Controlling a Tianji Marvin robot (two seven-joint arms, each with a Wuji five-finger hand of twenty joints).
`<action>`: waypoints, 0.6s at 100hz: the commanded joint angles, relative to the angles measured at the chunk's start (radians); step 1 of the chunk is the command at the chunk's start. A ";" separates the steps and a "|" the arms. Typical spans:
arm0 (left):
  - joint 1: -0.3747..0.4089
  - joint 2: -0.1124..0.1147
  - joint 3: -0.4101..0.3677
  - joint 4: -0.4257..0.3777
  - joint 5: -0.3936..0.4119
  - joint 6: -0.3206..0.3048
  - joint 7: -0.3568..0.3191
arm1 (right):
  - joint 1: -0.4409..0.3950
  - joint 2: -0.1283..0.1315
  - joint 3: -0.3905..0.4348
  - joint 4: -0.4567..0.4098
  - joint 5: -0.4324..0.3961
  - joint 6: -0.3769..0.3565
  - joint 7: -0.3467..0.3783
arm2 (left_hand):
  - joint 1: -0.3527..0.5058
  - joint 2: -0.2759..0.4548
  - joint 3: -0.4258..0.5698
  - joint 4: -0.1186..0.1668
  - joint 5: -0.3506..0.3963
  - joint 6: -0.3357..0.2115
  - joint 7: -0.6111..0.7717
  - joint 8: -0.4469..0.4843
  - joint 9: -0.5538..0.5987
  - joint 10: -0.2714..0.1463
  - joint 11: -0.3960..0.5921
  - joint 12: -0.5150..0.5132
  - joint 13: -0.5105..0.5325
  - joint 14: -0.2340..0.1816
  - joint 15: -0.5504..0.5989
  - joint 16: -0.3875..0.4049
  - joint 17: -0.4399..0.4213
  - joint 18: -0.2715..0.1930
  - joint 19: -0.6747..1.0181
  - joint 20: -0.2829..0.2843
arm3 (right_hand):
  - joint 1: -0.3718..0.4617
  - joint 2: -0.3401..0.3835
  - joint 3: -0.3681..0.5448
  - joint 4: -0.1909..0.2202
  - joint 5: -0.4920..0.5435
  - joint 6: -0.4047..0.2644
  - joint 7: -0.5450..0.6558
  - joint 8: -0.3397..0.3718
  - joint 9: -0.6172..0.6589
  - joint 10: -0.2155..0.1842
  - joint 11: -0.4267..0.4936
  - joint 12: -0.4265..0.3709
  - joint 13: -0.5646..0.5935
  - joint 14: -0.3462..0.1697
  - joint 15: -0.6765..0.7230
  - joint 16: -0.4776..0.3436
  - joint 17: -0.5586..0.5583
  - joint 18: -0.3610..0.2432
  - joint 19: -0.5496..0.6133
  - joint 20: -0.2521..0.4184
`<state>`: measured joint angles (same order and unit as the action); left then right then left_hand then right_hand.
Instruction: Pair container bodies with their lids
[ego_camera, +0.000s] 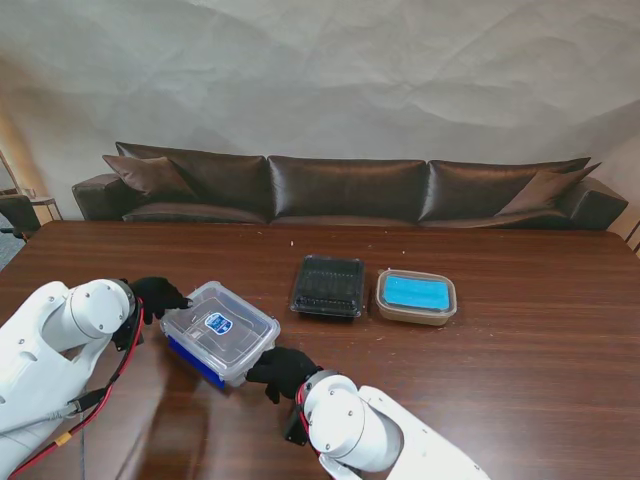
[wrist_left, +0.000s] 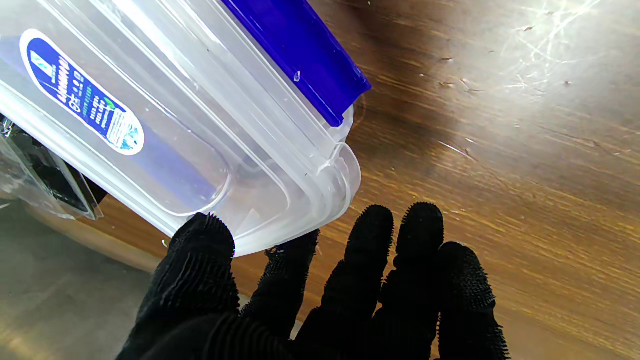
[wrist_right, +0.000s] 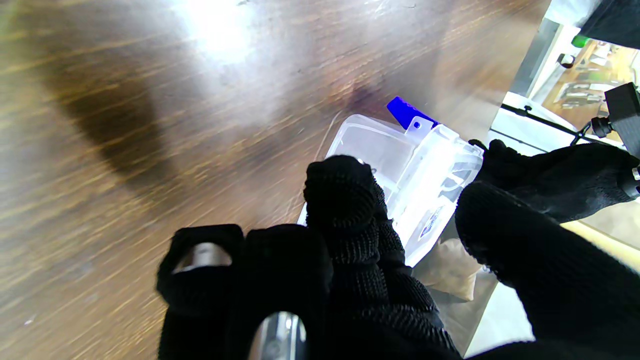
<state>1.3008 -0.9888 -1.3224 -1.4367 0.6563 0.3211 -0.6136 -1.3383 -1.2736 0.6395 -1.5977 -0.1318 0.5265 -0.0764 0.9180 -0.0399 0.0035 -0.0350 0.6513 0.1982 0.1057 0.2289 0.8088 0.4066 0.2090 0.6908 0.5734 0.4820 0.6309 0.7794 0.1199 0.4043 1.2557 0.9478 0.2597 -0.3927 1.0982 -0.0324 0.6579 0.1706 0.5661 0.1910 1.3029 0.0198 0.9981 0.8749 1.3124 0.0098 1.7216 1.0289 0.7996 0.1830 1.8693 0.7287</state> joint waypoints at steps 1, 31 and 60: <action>-0.007 0.000 0.000 0.000 0.003 -0.005 -0.024 | 0.001 -0.002 0.000 -0.001 -0.008 -0.004 0.012 | 0.019 0.027 -0.013 0.025 -0.021 -0.034 0.002 0.004 -0.010 -0.001 -0.013 -0.015 -0.028 0.028 -0.022 -0.014 -0.023 -0.029 -0.009 -0.012 | -0.040 0.024 -0.003 0.016 -0.002 -0.025 -0.011 -0.014 0.086 0.062 -0.005 -0.012 0.004 -0.115 0.072 -0.011 0.388 0.017 0.163 0.007; -0.021 0.004 -0.002 0.015 0.024 -0.029 -0.044 | 0.018 0.001 0.022 -0.009 -0.041 0.011 0.000 | 0.019 0.026 -0.014 0.025 -0.022 -0.050 0.002 0.001 -0.009 -0.003 -0.012 -0.022 -0.024 0.024 -0.030 -0.017 -0.022 -0.029 -0.006 -0.021 | -0.042 0.019 -0.001 0.015 0.000 -0.024 -0.005 -0.011 0.088 0.062 -0.005 -0.014 0.004 -0.115 0.072 -0.011 0.388 0.018 0.163 0.007; -0.032 0.007 0.006 0.021 0.034 -0.036 -0.062 | 0.030 0.006 0.035 -0.014 -0.114 0.048 -0.017 | 0.021 0.025 -0.013 0.024 -0.031 -0.059 -0.001 -0.003 -0.013 -0.005 -0.012 -0.025 -0.030 0.020 -0.035 -0.017 -0.025 -0.035 -0.008 -0.027 | -0.046 0.005 0.003 0.016 0.087 -0.015 0.036 0.003 0.107 0.060 -0.008 -0.020 0.004 -0.116 0.070 -0.012 0.388 0.017 0.167 0.009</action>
<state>1.2756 -0.9829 -1.3198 -1.4184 0.6890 0.2888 -0.6518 -1.3129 -1.2685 0.6681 -1.6039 -0.2502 0.5716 -0.0969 0.9180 -0.0399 0.0035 -0.0350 0.6348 0.1628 0.1127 0.2288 0.8086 0.3997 0.2008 0.6792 0.5673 0.4821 0.6070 0.7691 0.1107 0.4021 1.2554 0.9236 0.2597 -0.3927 1.0982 -0.0324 0.7251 0.1702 0.5790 0.1867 1.3029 0.0198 0.9967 0.8679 1.3124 0.0098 1.7216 1.0289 0.7996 0.1831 1.8693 0.7287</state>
